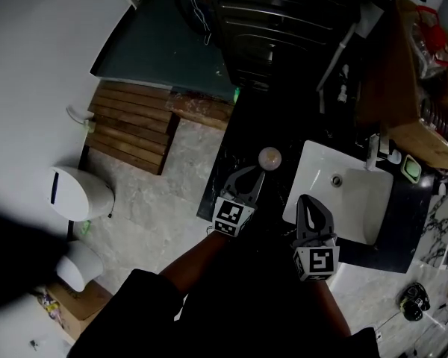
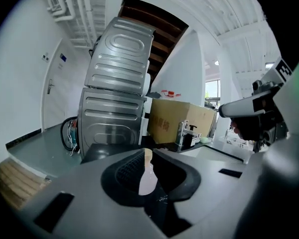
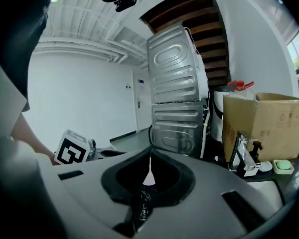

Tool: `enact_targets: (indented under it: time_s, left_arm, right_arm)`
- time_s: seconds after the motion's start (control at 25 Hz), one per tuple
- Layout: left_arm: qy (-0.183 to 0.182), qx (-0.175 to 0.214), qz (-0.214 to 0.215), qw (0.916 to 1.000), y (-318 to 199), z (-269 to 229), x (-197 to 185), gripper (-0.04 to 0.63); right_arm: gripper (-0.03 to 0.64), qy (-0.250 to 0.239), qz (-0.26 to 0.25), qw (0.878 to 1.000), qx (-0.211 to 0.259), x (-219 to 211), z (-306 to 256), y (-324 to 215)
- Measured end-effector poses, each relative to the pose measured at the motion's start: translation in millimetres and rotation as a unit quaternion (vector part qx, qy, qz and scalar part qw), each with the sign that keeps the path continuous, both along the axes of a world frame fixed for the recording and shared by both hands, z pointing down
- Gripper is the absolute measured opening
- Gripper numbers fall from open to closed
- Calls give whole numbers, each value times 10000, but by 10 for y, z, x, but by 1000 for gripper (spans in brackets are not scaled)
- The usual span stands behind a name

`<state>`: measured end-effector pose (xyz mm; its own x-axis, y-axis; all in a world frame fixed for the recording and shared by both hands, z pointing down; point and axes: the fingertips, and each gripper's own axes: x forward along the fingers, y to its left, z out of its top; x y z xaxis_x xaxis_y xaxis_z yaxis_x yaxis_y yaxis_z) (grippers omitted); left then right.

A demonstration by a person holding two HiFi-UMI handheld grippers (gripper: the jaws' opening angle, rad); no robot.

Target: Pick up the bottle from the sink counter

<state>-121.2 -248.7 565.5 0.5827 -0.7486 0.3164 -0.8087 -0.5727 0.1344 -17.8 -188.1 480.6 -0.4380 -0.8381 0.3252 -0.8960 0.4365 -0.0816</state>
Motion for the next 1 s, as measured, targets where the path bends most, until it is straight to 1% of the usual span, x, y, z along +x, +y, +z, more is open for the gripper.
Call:
enact_targets:
  time_s: [0.04,0.08,0.12,0.2,0.28,0.4,0.48,0.6,0.72,0.88,1.0]
  left_arm:
    - [17,-62,2,10000,-32,58,21,58]
    - [46,-140,16,9999,-62,118,47,112]
    - [50,-220,44,9997,-88,179,76,136]
    - [-18,-347,124,9993,-135,297,138,176]
    - [-147,-462,195,9986,-182,413,188,195]
    - [-357,-655,179,9971,-258,590,203,274]
    - [-404,-733,125,9964,-322,669,212,311]
    - [-458,-825,146,9954,-394,730,265,336]
    - [-684,-878,214,9936,-418,799,307,356]
    - [-809,-999,270,9913,-481,902,337,364]
    - [-957,-1063,267,9894,-506,989,342,364]
  right_arm:
    - [40,-4,19,10000,-40,28,25,-19]
    - [40,-15,26,10000,-67,50,46,-37]
    - [40,-24,20,10000,-79,69,64,-55]
    - [40,-35,9,9999,-108,106,102,-87]
    - [40,-56,25,9998,-178,143,150,-112]
    - [40,-114,77,9995,-274,194,203,-140]
    - [40,-110,90,9995,-292,232,225,-168]
    - [40,-65,92,9993,-353,294,267,-219]
    - [40,-97,170,9991,-382,362,299,-257]
    - [40,-68,170,9991,-372,415,321,-301]
    - [40,-2,151,9988,-455,461,399,-283]
